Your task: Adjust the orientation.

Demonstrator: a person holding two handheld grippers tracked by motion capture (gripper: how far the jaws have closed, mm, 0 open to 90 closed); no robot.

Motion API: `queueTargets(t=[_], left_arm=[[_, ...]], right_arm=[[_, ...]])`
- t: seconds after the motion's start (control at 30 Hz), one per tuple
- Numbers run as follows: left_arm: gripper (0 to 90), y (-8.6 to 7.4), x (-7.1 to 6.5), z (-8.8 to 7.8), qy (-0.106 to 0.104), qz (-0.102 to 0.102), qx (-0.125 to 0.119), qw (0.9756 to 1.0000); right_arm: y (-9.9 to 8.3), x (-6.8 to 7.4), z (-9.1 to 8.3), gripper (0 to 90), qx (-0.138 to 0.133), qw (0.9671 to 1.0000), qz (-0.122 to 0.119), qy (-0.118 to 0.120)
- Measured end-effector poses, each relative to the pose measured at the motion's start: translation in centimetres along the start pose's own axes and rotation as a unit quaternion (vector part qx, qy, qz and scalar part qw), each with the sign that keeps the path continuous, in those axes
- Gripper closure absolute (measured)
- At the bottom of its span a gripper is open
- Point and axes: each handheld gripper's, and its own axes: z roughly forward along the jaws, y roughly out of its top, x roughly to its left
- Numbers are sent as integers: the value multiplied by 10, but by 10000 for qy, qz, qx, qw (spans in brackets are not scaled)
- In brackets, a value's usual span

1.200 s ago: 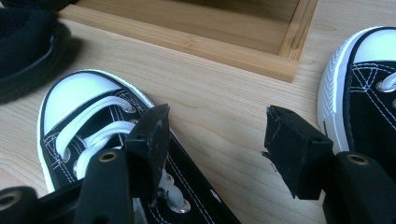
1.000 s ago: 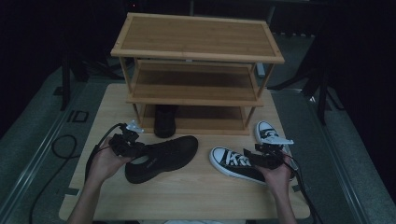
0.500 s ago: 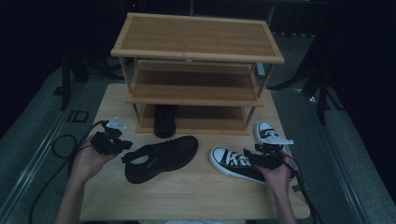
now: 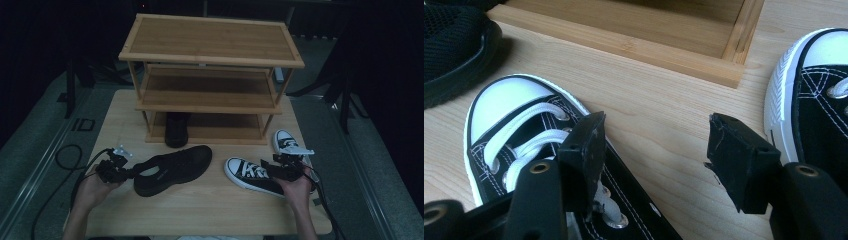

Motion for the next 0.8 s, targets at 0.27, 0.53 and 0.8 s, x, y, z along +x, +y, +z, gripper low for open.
queueTargets(t=[0.27,0.53,0.8], left_arm=[[898,-16,-5,4,39,-41,39,10000],[899,-23,-10,4,137,-82,-29,9999],[900,-26,-14,4,172,-177,-149,9996]], right_arm=[[0,0,0,403,3,10000,2,-7],[0,0,0,402,6,10000,2,-2],[1,0,0,402,11,10000,5,-14]])
